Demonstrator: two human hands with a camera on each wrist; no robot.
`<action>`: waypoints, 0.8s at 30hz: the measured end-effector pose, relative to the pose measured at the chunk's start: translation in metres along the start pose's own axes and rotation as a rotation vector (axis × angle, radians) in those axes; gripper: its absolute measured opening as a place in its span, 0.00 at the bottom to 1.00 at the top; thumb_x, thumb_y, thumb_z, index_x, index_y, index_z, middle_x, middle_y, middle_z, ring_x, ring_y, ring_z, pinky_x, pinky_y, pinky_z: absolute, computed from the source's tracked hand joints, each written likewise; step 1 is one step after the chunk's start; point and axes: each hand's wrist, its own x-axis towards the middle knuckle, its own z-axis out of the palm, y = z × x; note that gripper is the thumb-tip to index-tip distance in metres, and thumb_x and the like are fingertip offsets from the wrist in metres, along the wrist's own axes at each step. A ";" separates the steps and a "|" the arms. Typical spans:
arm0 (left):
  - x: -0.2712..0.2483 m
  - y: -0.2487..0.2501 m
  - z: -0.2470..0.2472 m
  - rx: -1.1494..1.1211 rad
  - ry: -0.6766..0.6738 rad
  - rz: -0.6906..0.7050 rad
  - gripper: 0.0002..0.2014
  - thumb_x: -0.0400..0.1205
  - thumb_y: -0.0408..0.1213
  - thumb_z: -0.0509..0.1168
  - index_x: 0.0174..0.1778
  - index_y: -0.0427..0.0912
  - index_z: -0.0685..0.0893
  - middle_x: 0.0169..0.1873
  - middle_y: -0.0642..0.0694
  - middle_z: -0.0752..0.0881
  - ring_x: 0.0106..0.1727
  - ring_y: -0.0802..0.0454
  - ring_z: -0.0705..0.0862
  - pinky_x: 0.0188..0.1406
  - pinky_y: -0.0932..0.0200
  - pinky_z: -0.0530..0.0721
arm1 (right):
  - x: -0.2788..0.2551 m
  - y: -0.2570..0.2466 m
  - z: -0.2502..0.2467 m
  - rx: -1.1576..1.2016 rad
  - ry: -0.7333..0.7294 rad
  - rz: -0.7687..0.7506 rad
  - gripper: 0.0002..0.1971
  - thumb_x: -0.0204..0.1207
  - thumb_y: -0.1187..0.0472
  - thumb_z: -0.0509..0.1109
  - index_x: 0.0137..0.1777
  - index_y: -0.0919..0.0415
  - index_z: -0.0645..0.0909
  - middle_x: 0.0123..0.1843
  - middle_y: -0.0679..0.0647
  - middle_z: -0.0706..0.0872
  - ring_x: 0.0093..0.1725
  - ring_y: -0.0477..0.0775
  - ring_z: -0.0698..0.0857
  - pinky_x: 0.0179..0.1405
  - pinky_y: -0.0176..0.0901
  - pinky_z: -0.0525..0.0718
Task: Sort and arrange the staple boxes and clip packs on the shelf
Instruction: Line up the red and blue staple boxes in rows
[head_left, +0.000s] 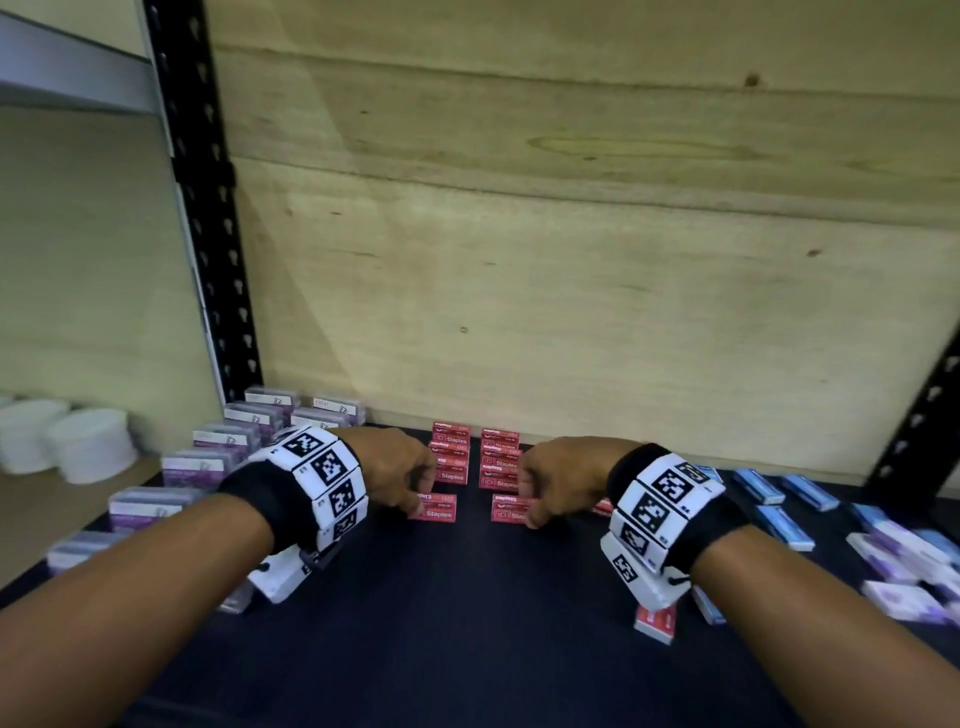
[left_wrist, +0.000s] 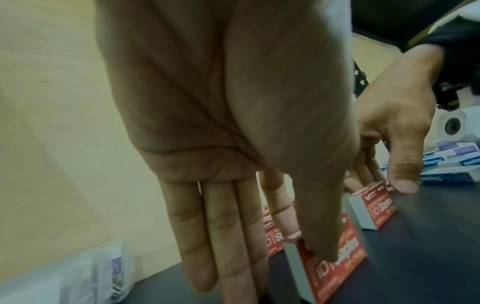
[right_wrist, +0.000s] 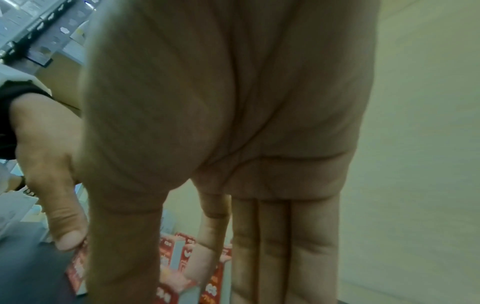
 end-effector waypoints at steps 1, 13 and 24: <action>0.001 0.001 0.000 0.014 0.002 -0.005 0.10 0.81 0.46 0.70 0.54 0.51 0.80 0.43 0.59 0.81 0.49 0.55 0.81 0.48 0.59 0.78 | -0.001 0.002 -0.002 0.006 -0.016 0.013 0.13 0.74 0.52 0.78 0.56 0.52 0.83 0.53 0.48 0.88 0.47 0.49 0.84 0.46 0.42 0.81; 0.009 0.008 -0.004 0.070 -0.018 -0.046 0.06 0.84 0.43 0.66 0.51 0.49 0.76 0.31 0.56 0.81 0.36 0.57 0.82 0.36 0.62 0.76 | 0.002 -0.001 -0.008 0.039 -0.098 0.020 0.07 0.80 0.57 0.73 0.56 0.56 0.87 0.42 0.52 0.91 0.38 0.46 0.86 0.43 0.40 0.83; 0.017 0.005 -0.004 -0.013 -0.046 -0.080 0.06 0.84 0.44 0.67 0.48 0.52 0.75 0.46 0.52 0.87 0.43 0.52 0.92 0.46 0.56 0.86 | 0.007 -0.008 -0.010 0.100 -0.107 0.045 0.07 0.82 0.62 0.71 0.57 0.59 0.85 0.37 0.45 0.86 0.33 0.45 0.87 0.29 0.34 0.81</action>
